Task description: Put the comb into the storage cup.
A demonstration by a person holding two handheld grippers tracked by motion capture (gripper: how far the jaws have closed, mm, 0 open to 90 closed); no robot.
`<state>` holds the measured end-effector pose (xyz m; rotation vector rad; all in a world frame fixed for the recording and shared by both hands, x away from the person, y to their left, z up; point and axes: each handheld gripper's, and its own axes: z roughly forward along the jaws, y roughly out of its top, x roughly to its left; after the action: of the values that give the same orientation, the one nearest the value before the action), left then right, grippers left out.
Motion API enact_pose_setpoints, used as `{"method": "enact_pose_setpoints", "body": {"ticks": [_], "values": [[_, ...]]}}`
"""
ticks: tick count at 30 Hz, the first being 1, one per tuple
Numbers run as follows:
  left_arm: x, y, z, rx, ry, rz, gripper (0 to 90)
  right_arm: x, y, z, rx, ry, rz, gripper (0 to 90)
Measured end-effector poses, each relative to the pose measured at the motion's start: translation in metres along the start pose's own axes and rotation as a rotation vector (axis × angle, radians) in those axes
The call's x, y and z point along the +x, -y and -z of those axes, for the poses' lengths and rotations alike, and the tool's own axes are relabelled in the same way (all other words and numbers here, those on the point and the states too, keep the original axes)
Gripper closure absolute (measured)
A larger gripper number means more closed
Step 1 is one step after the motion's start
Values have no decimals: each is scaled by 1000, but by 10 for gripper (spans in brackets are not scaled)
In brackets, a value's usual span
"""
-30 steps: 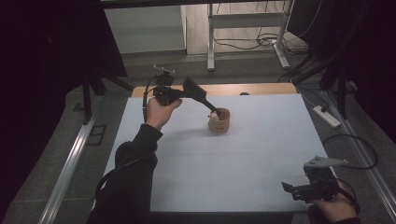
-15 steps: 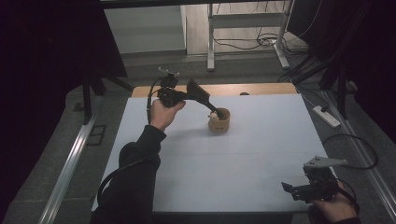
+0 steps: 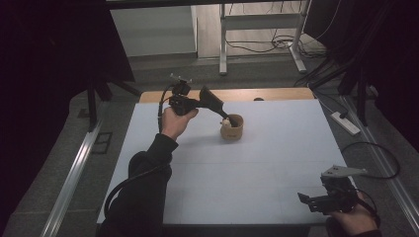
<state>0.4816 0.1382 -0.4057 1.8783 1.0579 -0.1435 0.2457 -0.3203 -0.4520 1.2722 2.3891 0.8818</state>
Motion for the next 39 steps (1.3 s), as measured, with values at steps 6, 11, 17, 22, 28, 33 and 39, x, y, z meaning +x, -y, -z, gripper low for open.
{"method": "enact_pose_setpoints", "body": {"ticks": [6, 11, 17, 22, 28, 33, 39], "values": [[0, 1, -4, 3, -1, 2, 827, 0, 0, 0, 0, 0, 0, 21], [1, 3, -7, 0, 1, 7, 827, 0, 0, 0, 1, 0, 0, 21], [1, 4, -12, 3, 2, 9, 827, 0, 0, 0, 0, 0, 1, 21], [2, 5, -15, 4, 3, 12, 827, 0, 0, 0, 0, -1, 2, 22], [4, 7, -16, 3, 1, 19, 827, 0, 0, 0, 2, -1, 4, 23], [7, 9, -18, 0, 3, 34, 827, 0, 0, 0, 2, -1, 6, 24], [13, 14, -18, -19, 20, 60, 826, 1, 0, 0, 2, -1, 6, 24]]}}
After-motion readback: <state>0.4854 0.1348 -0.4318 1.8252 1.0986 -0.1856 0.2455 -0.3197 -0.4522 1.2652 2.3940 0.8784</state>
